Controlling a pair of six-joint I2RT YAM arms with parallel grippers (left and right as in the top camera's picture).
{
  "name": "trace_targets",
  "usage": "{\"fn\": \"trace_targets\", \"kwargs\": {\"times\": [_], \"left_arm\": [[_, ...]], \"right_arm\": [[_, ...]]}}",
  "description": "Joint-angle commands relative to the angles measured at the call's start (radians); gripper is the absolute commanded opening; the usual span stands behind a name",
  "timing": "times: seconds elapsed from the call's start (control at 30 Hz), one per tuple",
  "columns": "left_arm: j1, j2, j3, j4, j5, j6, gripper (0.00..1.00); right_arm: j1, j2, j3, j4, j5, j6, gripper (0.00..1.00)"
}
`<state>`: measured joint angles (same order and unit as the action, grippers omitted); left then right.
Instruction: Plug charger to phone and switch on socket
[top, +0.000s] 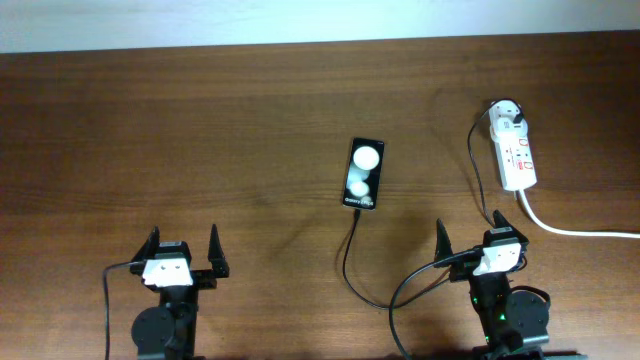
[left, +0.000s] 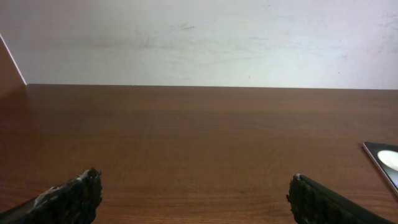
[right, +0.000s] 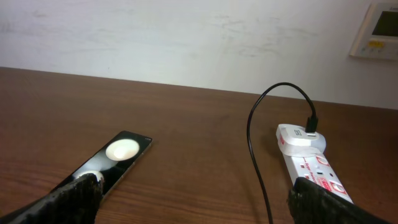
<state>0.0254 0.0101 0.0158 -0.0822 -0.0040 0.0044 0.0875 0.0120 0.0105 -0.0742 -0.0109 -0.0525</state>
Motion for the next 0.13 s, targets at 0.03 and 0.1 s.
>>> {"fn": "trace_targets", "kwargs": {"times": [0.03,0.1], "left_arm": [[-0.003,-0.004,-0.007,-0.001,0.007,0.015,0.99],[-0.003,-0.004,-0.007,-0.001,0.007,0.015,0.99]], "right_arm": [[-0.003,-0.006,-0.005,-0.006,0.016,0.000,0.99],[-0.003,-0.006,-0.005,-0.007,0.016,0.000,0.99]]}}
